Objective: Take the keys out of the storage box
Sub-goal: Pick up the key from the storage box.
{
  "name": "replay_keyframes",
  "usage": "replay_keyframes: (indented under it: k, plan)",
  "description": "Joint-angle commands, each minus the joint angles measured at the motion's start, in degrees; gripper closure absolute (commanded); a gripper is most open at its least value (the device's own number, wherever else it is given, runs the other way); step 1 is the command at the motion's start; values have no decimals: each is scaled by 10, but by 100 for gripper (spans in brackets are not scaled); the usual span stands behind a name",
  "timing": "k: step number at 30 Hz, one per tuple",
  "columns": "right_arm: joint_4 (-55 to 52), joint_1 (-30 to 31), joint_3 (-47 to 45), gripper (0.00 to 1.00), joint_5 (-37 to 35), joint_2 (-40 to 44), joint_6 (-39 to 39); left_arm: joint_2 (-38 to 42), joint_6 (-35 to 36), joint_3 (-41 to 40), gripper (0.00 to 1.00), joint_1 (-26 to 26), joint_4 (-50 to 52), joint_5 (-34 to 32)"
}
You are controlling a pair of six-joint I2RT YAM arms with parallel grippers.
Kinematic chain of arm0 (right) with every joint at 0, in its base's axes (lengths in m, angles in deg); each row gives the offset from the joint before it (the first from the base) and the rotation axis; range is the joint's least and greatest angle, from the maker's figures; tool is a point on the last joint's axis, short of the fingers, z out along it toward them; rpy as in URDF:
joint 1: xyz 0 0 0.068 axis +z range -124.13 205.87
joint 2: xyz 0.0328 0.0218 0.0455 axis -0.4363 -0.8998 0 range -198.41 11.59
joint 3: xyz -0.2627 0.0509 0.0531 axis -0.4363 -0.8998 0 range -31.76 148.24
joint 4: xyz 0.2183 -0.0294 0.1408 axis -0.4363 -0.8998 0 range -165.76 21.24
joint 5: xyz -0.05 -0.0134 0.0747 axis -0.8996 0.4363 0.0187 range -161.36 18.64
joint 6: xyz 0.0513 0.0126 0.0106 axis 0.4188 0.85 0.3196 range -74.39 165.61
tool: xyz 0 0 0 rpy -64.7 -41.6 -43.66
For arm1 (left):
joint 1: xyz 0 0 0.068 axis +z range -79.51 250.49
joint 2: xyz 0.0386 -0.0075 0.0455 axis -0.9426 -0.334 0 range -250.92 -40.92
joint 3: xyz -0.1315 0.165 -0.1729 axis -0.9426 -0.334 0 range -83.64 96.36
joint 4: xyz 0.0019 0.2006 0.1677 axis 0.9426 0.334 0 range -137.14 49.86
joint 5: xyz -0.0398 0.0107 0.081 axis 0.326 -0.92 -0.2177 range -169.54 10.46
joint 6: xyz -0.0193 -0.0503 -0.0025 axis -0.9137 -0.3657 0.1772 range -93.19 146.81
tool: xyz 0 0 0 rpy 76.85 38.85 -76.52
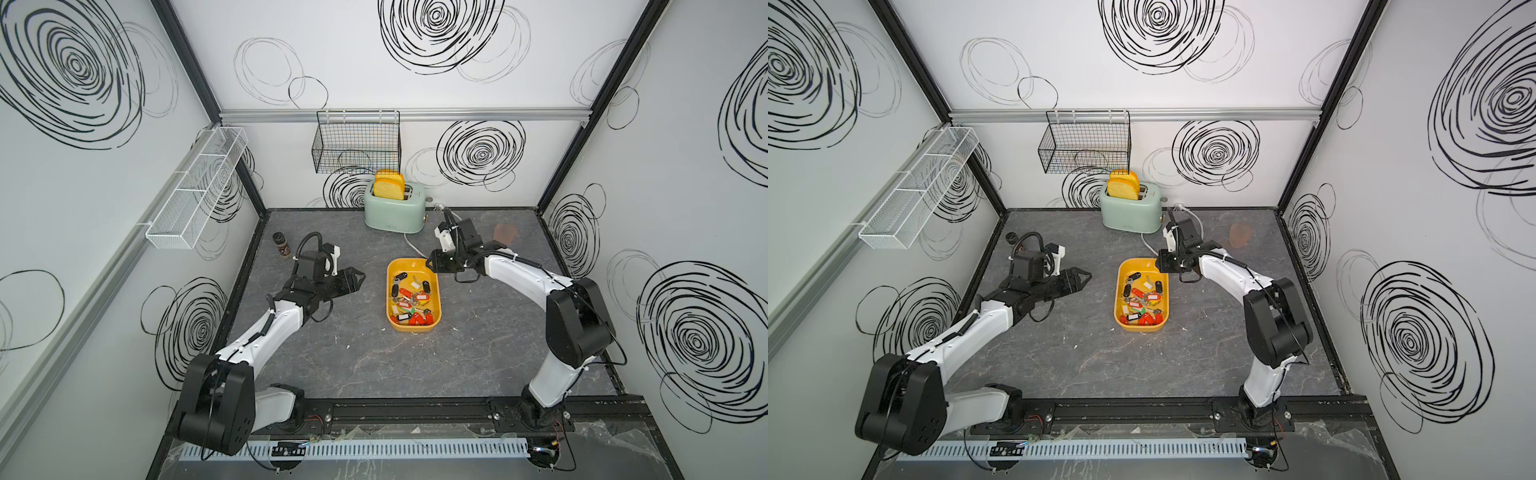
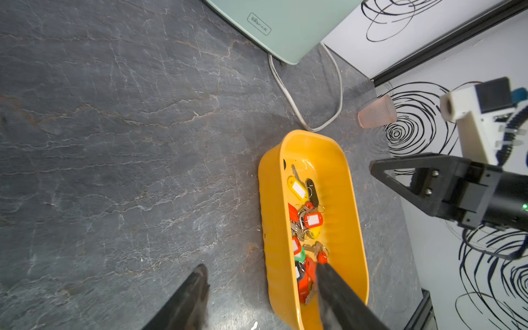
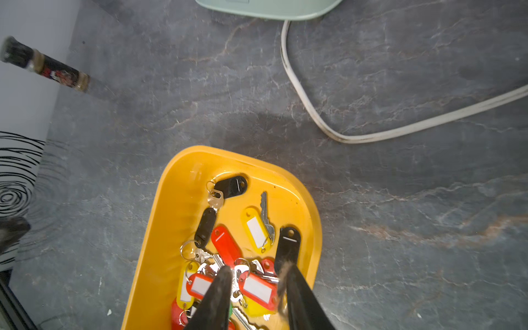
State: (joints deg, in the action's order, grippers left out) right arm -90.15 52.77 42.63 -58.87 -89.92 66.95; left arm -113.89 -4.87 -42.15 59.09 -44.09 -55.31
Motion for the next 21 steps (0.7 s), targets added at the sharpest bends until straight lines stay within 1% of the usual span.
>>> replay_keyframes:
  k: [1,5,9,21]
  plan:
    - [-48,15,32,65,-37,-20,-7,11,3,-5,40,-9,-9,9]
    - [-79,33,67,65,-56,-59,-11,14,6,-6,40,-20,-2,6]
    - [-103,46,96,65,-62,-96,-15,16,7,-9,40,-21,-1,6]
    - [-149,63,153,65,-93,-169,-9,17,11,-11,40,-21,4,5]
